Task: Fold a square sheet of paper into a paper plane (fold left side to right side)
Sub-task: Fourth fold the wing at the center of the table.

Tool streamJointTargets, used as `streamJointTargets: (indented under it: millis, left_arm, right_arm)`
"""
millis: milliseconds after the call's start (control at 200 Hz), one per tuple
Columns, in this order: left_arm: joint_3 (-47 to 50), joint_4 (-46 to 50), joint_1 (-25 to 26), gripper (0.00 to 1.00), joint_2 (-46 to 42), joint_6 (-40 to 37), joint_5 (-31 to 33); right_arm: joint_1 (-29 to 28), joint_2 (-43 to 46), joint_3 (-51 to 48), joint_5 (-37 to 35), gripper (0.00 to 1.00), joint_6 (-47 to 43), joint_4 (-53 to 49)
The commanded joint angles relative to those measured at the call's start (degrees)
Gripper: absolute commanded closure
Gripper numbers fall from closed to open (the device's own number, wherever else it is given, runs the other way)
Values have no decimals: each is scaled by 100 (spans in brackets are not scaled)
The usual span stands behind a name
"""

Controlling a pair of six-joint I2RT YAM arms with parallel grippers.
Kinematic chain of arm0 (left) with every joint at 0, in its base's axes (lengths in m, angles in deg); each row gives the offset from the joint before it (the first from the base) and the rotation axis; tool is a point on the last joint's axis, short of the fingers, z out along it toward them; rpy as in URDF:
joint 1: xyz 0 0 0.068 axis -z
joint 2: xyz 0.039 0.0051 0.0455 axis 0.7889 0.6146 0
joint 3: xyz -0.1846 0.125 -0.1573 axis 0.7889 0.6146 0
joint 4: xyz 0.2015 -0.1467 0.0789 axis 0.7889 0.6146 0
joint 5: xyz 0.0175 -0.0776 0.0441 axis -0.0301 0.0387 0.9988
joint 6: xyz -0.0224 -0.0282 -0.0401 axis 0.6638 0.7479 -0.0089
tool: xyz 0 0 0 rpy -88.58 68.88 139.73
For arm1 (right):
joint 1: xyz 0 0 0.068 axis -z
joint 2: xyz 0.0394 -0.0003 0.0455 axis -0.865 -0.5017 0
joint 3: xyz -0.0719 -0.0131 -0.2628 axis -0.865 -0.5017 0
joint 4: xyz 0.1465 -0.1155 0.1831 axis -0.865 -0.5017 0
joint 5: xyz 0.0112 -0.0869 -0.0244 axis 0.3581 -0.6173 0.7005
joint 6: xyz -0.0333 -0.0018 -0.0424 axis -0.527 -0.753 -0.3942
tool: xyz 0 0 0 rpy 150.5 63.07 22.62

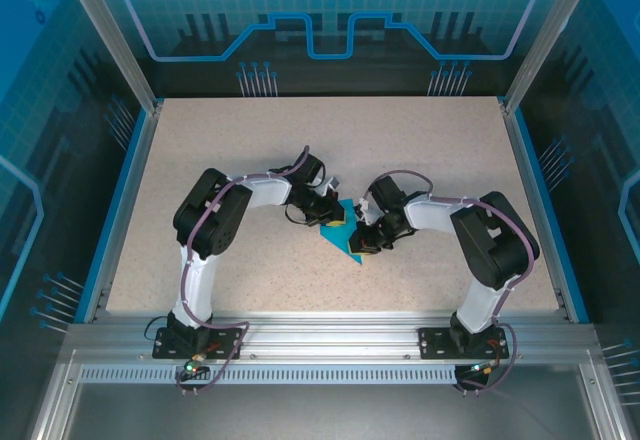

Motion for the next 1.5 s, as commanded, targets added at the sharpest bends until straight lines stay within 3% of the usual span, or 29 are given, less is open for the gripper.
streamJointTargets:
  millis: [0, 1255, 1496]
  left_arm:
    - [260, 493, -109, 100, 76, -104, 403]
    - [227, 521, -249, 100, 193, -113, 518]
    - [236, 499, -239, 100, 175, -86, 481]
  right_arm:
    - [-50, 60, -137, -201, 90, -61, -429]
    - [-64, 575, -822, -475, 91, -138, -1478]
    - [-47, 1501, -512, -239, 96, -156, -1411]
